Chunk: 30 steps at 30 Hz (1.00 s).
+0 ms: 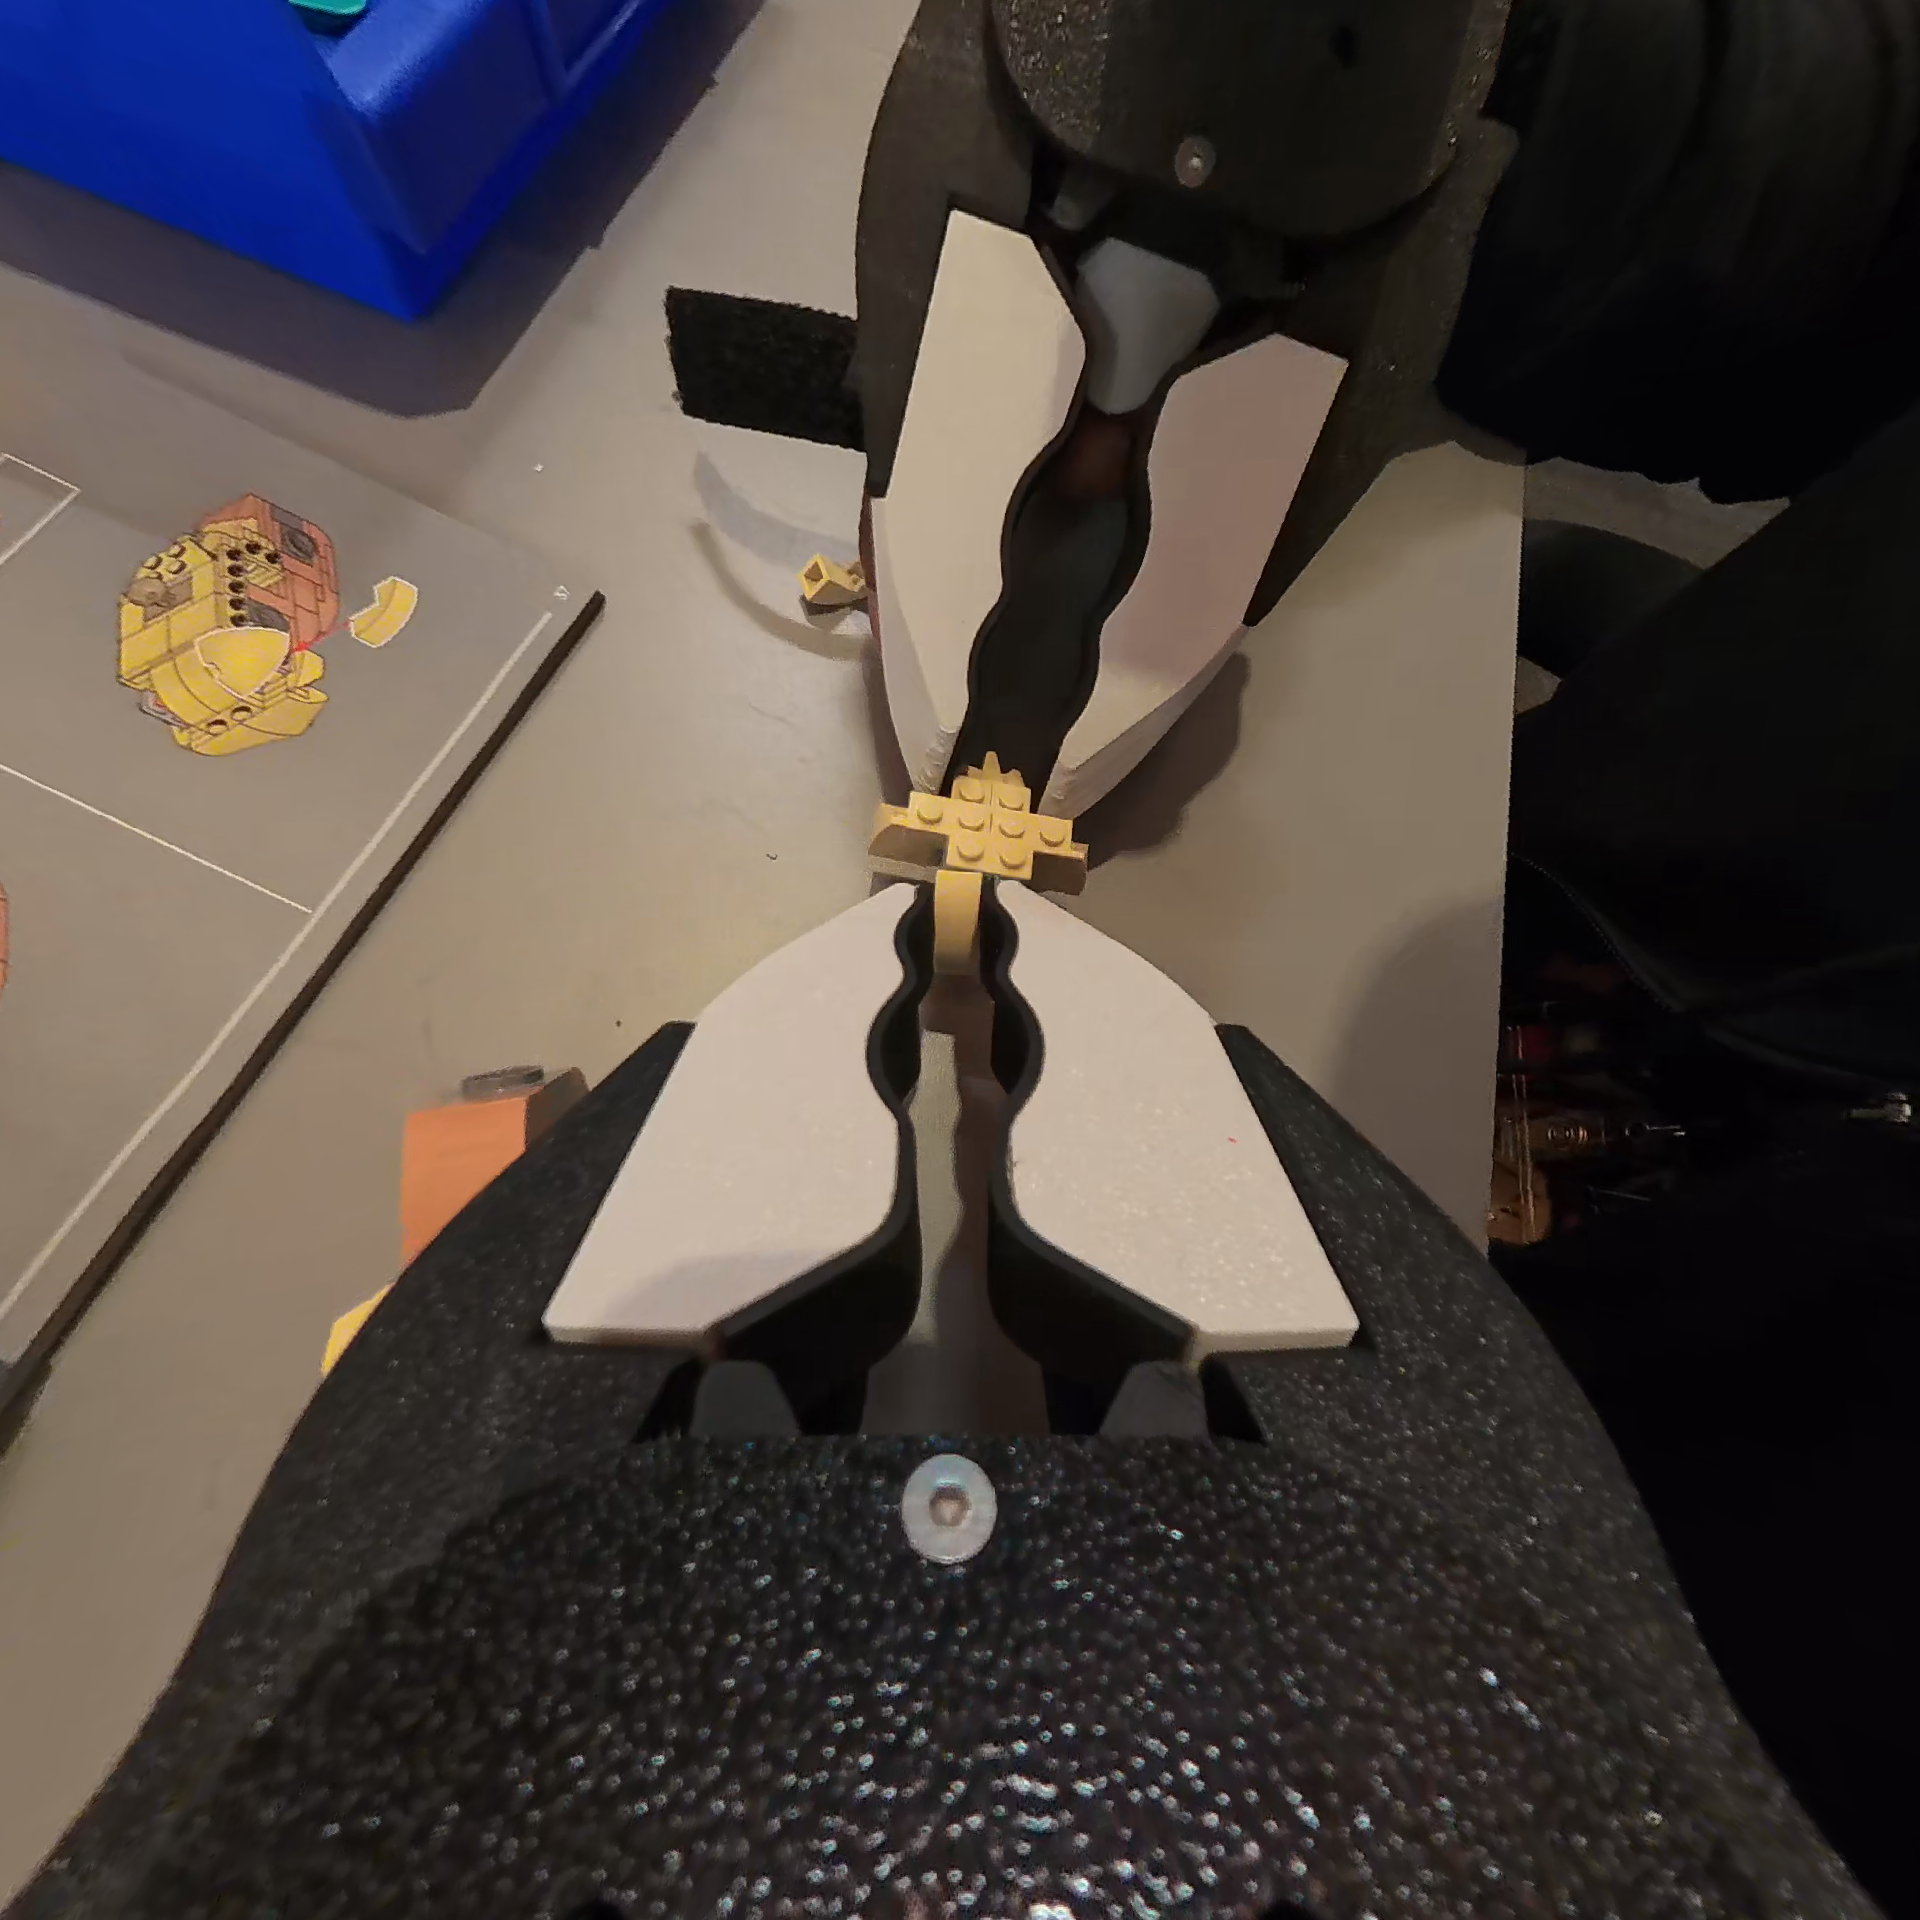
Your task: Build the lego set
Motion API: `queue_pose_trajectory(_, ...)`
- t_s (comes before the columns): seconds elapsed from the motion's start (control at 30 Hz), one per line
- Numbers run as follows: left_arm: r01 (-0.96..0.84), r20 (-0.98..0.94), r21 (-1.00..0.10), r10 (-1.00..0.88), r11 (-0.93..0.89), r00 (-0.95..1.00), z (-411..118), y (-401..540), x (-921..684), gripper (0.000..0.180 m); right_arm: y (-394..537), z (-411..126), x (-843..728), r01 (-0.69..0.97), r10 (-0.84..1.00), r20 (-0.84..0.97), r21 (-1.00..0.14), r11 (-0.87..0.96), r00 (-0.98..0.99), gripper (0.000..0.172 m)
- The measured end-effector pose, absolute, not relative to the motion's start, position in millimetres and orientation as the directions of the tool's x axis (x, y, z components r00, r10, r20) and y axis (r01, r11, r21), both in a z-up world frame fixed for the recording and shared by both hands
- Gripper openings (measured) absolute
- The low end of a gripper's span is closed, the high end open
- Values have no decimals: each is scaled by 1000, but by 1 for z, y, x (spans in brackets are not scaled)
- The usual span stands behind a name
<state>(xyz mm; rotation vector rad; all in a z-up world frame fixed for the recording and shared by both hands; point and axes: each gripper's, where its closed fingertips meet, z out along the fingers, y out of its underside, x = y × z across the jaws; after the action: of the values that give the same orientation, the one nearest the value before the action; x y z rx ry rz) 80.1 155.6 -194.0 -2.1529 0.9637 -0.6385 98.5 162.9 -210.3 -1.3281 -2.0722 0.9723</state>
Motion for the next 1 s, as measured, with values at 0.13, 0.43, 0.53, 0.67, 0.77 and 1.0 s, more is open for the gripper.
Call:
queue_pose_trajectory(0.13,-455,155,-742,-787,-491,597,-196,155,82,8,163,-208,98,552,915,31,-789,269,-401,17)
queue_pose_trajectory(0.43,-452,155,-746,-787,-490,597,-196,156,82,8,163,-205,97,535,917,41,-801,268,-397,16)
queue_pose_trajectory(0.53,-442,163,-752,-787,-489,595,-194,156,81,8,162,-203,97,524,917,35,-812,257,-396,16)
queue_pose_trajectory(0.67,-424,178,-763,-789,-488,588,-191,156,81,8,161,-199,97,508,917,25,-827,243,-398,16)
queue_pose_trajectory(0.77,-409,193,-770,-791,-489,581,-188,155,82,8,160,-197,97,496,916,21,-836,236,-400,16)
queue_pose_trajectory(1.0,-388,213,-781,-793,-490,571,-183,153,82,9,159,-192,96,474,916,15,-852,221,-401,16)
